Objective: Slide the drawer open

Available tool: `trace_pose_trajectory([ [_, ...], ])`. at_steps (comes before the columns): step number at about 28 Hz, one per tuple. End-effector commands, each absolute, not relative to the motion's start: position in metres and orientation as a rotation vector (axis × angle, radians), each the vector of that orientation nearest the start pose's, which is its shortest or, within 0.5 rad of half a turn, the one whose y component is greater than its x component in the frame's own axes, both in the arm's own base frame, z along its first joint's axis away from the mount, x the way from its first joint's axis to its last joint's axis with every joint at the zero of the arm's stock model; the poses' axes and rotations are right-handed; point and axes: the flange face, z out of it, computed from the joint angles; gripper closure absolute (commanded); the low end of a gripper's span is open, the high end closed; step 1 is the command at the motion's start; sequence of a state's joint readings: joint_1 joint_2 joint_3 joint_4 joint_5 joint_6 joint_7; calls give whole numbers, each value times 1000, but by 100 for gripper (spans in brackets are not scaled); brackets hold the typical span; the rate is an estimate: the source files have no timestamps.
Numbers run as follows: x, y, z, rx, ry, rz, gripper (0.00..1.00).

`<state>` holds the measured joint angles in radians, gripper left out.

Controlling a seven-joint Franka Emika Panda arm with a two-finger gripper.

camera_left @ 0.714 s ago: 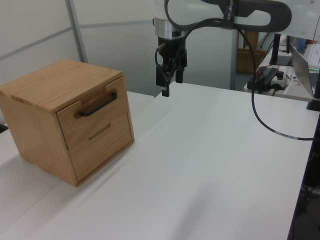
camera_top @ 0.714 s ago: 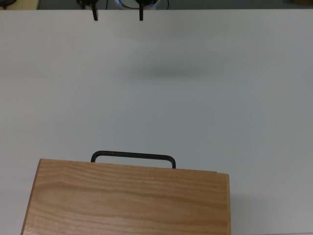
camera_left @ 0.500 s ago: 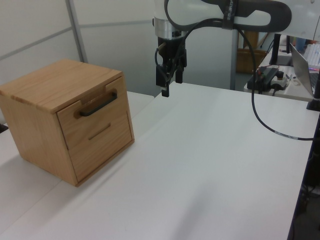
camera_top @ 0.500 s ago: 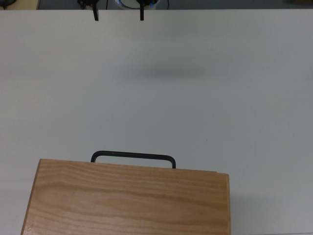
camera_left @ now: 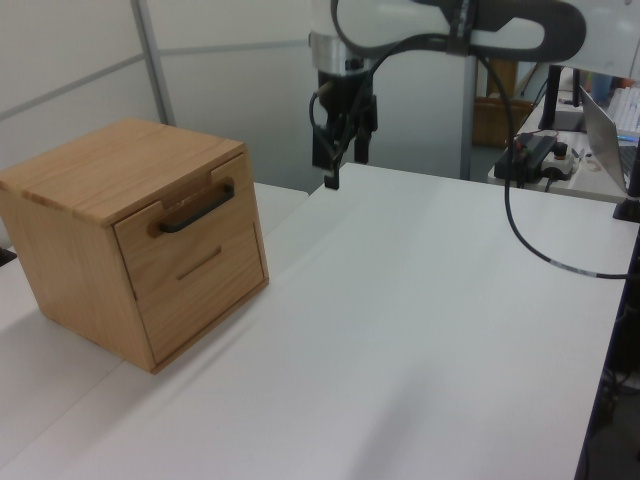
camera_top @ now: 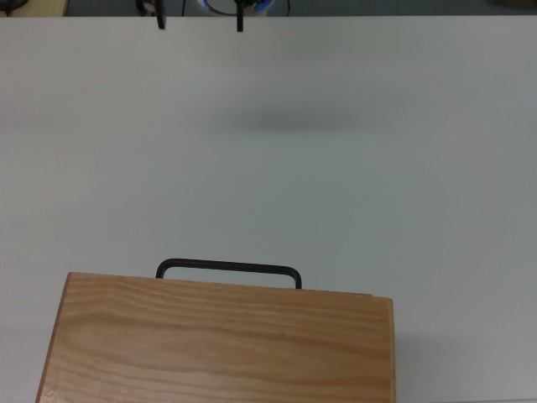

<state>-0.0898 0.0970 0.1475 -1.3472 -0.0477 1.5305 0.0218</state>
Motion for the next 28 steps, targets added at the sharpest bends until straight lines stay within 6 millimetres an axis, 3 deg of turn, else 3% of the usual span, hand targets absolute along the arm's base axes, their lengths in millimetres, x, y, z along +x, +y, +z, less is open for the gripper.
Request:
trace_pose_trajectory([
  [1,537,7,711,-3173,109,-181,0],
  [7,477,5,723,-3184,217,-194,0],
  [11,453,6,730,-3165,364,-220,0],
  [18,401,9,721,-3122,609,-223,0],
  [28,366,23,695,-3046,819,-164,0],
])
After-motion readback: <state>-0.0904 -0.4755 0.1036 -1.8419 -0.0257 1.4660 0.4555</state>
